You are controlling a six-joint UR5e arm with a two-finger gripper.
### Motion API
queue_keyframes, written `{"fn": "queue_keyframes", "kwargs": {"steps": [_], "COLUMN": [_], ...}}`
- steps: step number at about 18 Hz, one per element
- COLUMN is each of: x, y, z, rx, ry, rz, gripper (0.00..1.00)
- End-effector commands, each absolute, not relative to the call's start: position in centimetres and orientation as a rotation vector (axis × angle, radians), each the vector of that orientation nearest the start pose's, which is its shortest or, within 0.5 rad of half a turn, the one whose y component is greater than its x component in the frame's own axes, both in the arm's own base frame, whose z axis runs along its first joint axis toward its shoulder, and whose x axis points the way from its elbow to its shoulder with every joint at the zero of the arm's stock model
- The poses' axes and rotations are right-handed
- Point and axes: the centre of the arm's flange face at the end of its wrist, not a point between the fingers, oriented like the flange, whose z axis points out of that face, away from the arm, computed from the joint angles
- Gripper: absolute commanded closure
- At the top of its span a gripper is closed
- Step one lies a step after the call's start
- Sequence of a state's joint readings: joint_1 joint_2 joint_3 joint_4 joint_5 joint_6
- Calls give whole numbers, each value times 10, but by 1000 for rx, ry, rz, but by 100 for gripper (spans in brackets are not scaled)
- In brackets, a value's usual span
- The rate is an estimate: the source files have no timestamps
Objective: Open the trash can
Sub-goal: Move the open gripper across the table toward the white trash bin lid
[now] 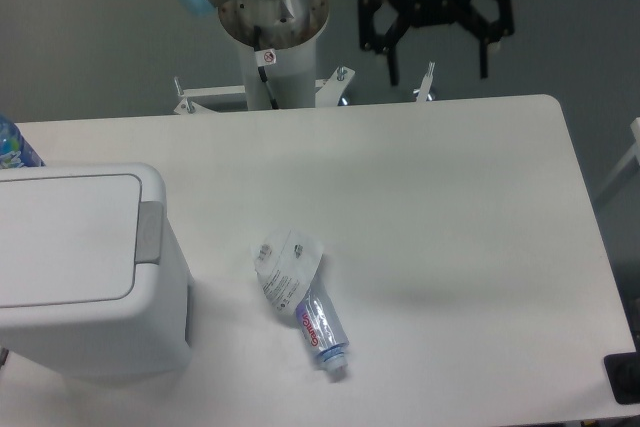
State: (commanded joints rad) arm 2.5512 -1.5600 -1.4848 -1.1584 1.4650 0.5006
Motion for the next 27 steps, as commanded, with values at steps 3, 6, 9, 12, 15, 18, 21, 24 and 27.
{"fn": "queue_keyframes", "kwargs": {"steps": [3, 6, 9, 12, 15, 18, 21, 24, 27], "x": [-340, -324, -310, -299, -287, -276, -263, -254, -246], "y": [433, 455, 473, 487, 501, 513, 530, 542, 550], "z": [579, 570, 560, 553, 546, 541, 527, 519, 516], "rx": [-2546, -2546, -2564, -2565, -2563, -2567, -2599, -2617, -2613], "ry": [-672, -686, -659, -671, -678, -672, -634, -606, -583], "rz": [301, 255, 221, 175, 113, 84, 57, 41, 40], "gripper": [0, 0, 0, 0, 0, 0, 0, 0, 0]}}
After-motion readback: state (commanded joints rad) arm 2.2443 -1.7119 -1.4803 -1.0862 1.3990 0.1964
